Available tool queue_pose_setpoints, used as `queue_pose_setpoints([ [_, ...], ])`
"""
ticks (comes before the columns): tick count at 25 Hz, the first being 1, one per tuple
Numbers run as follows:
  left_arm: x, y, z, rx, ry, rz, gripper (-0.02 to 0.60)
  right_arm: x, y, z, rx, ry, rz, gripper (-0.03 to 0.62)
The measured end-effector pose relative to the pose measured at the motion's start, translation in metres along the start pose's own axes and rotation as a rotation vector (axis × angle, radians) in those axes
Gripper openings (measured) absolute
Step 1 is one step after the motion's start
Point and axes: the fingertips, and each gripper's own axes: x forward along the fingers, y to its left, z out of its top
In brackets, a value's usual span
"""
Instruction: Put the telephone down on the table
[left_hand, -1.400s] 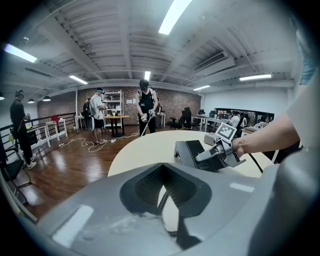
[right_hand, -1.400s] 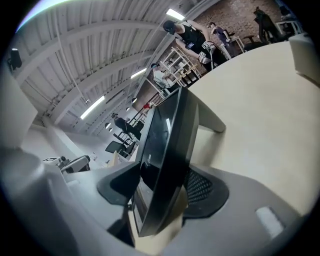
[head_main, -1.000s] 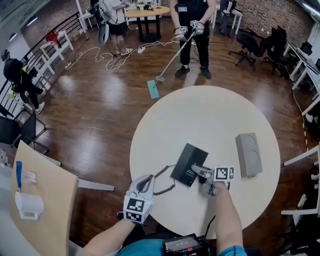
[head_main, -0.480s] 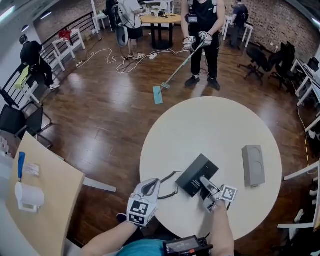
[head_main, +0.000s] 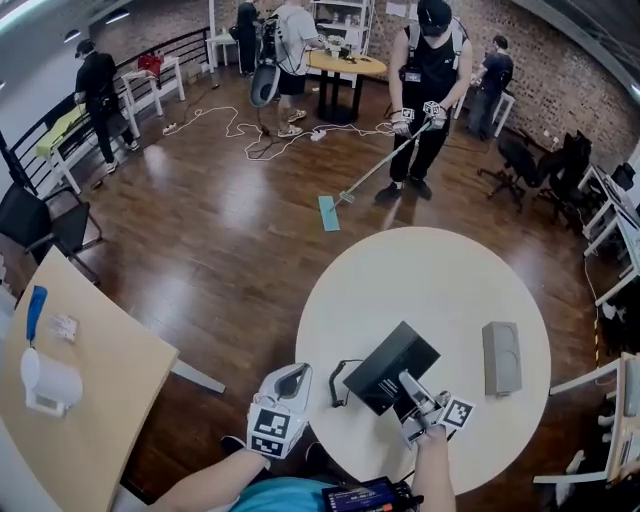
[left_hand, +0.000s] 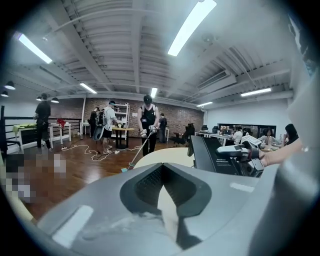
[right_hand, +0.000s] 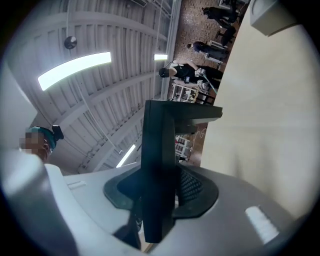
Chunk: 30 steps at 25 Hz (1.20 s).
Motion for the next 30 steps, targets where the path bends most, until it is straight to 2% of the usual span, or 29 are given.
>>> queue_pose_setpoints([
  [9, -0.063, 0.119, 0.013, -0.045, -0.068, 0.189, 0.012, 0.112, 0.067, -0.043, -0.022, 0.114, 0.119, 0.15],
  [14, -0.113, 0.194, 0.014, -0.067, -0.107, 0.314, 0.012, 0.185, 0.097, -0.082, -0.043, 0.209, 0.186, 0.15],
  [18, -0.154, 0.244, 0.0, -0.089, -0.131, 0.388, 0.012, 0.235, 0.11, -0.122, -0.055, 0.276, 0.218, 0.15],
  [23, -0.201, 0.291, -0.006, -0.1, -0.145, 0.469, 0.012, 0.283, 0.136, -0.164, -0.062, 0.351, 0.253, 0.15],
  [30, -0.257, 0.332, -0.016, -0.117, -0.164, 0.557, 0.012, 0.324, 0.168, -0.218, -0.075, 0.445, 0.293, 0.15],
])
